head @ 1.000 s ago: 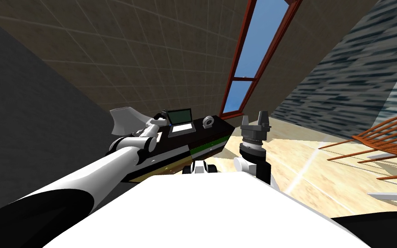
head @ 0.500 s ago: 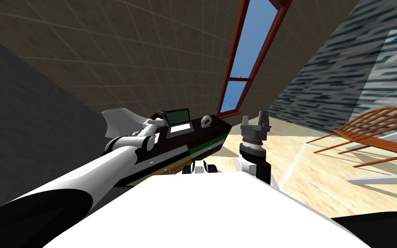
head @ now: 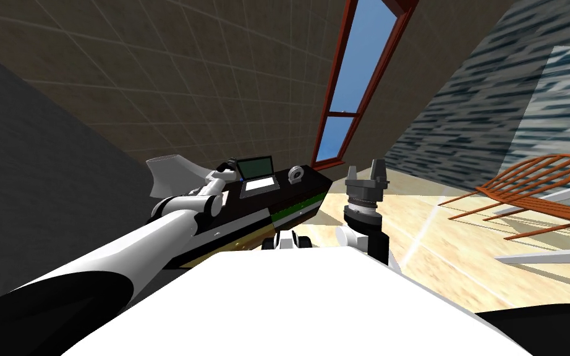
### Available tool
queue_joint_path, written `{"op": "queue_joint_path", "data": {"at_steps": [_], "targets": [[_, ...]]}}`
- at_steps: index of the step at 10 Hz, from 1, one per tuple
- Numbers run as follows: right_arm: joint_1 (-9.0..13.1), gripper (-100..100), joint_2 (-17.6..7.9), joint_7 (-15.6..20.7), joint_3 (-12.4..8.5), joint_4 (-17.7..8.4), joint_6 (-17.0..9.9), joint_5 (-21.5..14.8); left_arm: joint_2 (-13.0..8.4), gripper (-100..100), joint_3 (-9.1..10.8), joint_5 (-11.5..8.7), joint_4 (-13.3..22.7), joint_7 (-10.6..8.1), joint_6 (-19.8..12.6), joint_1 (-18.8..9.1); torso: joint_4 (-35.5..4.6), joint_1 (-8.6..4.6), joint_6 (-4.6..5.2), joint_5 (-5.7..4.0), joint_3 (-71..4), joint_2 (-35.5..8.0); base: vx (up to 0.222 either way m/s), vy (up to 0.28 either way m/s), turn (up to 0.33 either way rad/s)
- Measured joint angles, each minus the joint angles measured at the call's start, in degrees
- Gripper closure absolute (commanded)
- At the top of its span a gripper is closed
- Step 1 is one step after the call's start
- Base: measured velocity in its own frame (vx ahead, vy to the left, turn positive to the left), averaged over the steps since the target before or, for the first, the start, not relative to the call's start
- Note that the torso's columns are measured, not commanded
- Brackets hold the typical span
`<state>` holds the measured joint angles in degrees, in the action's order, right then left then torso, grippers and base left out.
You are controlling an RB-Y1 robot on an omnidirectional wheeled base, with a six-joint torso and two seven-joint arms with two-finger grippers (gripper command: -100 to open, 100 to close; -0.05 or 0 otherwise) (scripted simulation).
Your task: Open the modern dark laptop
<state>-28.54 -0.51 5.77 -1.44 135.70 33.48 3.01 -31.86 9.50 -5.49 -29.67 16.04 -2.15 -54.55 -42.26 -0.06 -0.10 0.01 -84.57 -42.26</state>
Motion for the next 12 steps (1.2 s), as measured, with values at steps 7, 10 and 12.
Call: {"op": "queue_joint_path", "data": {"at_steps": [7, 10, 12], "targets": [[0.0, 0, 0.0, 0.0, 0.0, 0.0, 0.0, 0.0, 2.4, 100, -4.06, -1.9, -5.8, -0.45, -2.4, 1.3, 0.1, 0.05, 0.10, 0.05, 0.0, 0.0, 0.023, -0.014, 0.124], [0.0, 0, 0.0, 0.0, 0.0, 0.0, 0.0, 0.0, 3.5, 100, -6.51, -3.2, -7.1, -0.75, -2.8, 1.4, 0.1, 0.23, 0.13, 0.10, -0.1, 0.2, 0.017, -0.008, 0.085], [0.0, 0, 0.0, 0.0, 0.0, 0.0, 0.0, 0.0, 4.0, 100, -6.33, -3.0, -10.1, -0.68, -4.2, 2.5, 0.1, 0.08, 0.14, 0.05, -0.1, 0.2, 0.005, -0.005, 0.054]]}}
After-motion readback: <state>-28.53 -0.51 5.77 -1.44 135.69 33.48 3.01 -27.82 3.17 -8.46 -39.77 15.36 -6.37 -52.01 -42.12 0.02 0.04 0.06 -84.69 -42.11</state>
